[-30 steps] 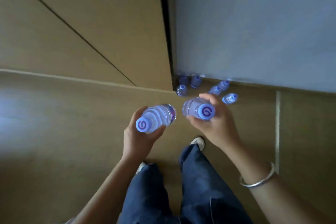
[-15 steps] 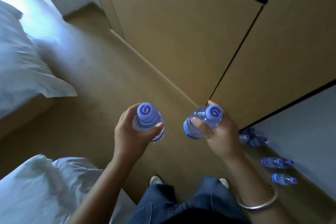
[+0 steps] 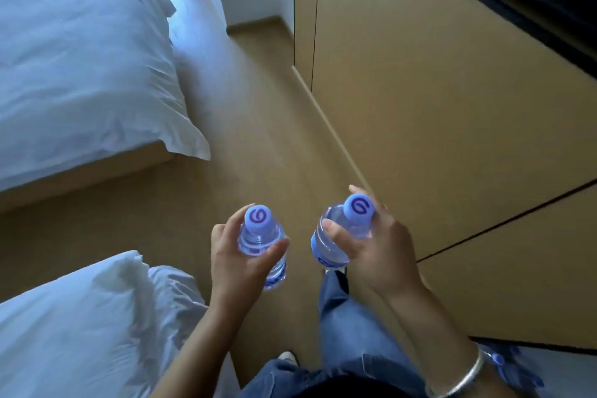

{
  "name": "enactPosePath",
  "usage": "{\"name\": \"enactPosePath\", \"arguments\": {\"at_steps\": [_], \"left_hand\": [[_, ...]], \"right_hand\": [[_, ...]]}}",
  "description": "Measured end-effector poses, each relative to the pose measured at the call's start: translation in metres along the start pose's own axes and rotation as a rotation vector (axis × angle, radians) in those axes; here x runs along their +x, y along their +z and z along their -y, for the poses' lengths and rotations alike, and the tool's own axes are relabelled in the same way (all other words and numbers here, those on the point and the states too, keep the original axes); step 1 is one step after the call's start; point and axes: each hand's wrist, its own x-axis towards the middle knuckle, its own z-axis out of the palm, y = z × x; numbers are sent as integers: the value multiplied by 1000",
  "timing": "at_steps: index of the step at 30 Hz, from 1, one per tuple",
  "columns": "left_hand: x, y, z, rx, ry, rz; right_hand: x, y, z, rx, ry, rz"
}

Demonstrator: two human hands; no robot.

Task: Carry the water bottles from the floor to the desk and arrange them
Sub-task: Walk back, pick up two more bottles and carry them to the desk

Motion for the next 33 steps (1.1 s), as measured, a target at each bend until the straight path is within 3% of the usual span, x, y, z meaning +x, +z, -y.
{"name": "enactPosePath", "arguments": {"at_steps": [19, 25, 33], "left_hand": [[248, 78, -58, -25, -132, -160], [348, 61, -47, 32, -136, -164], [509, -6, -43, 119, -92, -92]], "right_hand": [[311, 52, 17, -66, -208, 208], [391, 113, 48, -80, -232, 291], [501, 198, 119, -38, -200, 235]]}}
